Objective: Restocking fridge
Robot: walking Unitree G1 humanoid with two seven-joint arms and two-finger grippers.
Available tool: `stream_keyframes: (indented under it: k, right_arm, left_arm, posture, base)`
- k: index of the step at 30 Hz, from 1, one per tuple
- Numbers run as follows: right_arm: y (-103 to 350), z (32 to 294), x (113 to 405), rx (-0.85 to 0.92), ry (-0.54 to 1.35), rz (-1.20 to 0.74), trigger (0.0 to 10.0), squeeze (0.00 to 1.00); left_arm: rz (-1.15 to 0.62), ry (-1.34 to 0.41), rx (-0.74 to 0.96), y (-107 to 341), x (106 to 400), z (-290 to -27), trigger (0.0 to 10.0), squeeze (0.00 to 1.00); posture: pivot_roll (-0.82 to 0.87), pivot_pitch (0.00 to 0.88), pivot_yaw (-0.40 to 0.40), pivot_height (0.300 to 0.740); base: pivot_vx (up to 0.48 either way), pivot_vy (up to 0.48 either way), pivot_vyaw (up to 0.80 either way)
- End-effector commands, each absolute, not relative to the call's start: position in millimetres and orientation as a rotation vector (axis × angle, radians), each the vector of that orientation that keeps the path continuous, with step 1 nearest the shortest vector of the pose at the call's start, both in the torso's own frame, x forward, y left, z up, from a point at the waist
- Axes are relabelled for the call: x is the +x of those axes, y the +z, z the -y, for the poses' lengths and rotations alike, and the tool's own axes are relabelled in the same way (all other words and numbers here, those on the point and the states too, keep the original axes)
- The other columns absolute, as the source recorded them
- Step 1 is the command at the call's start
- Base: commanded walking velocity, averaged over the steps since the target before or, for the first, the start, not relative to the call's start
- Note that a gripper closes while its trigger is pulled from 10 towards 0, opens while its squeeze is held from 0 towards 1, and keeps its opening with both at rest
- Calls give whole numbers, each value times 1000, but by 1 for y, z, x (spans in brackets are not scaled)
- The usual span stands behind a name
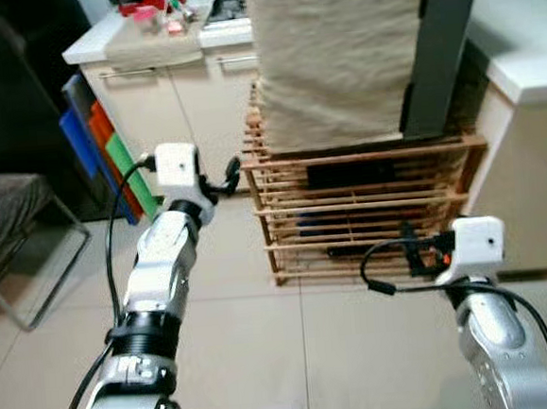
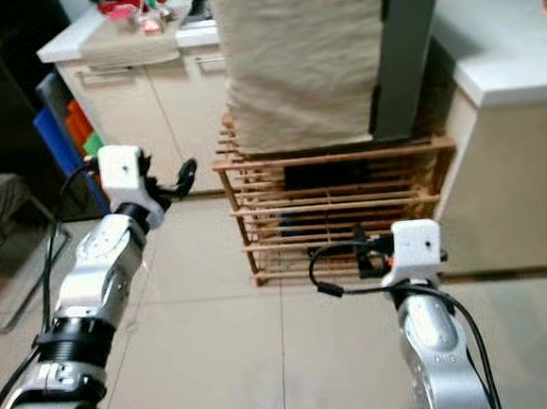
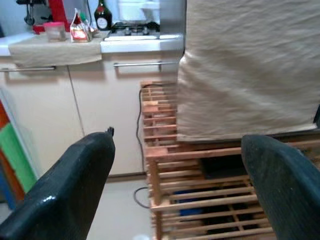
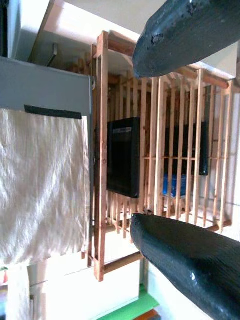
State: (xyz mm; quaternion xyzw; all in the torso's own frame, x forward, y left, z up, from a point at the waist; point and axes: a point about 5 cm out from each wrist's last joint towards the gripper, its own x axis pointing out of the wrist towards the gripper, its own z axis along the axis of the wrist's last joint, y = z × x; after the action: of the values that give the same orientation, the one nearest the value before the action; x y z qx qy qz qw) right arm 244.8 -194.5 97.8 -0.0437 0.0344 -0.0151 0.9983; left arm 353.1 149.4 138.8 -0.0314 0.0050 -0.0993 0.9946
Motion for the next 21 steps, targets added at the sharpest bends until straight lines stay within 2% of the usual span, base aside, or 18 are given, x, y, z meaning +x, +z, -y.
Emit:
stream_keyframes:
  k: [1,8,21]
  right_arm:
    - [107,189,246,-96,0,-25,10000,0]
    - [108,183,246,-111,34,-18,10000,0]
    - [110,197,249,-114,-11,-19,10000,0]
  left_arm:
    - [6,-234,-59,144,356,-140,10000,0]
    - [7,-239,-59,143,354,-139,10000,0]
    - [-1,-228,-44,140,354,-142,10000,0]
  posture:
    - [-216,0,149,740]
    - [-212,0,138,740]
    - [-207,0,122,740]
  base:
    - [431,0,0]
    - [433,0,0]
    - [432,0,0]
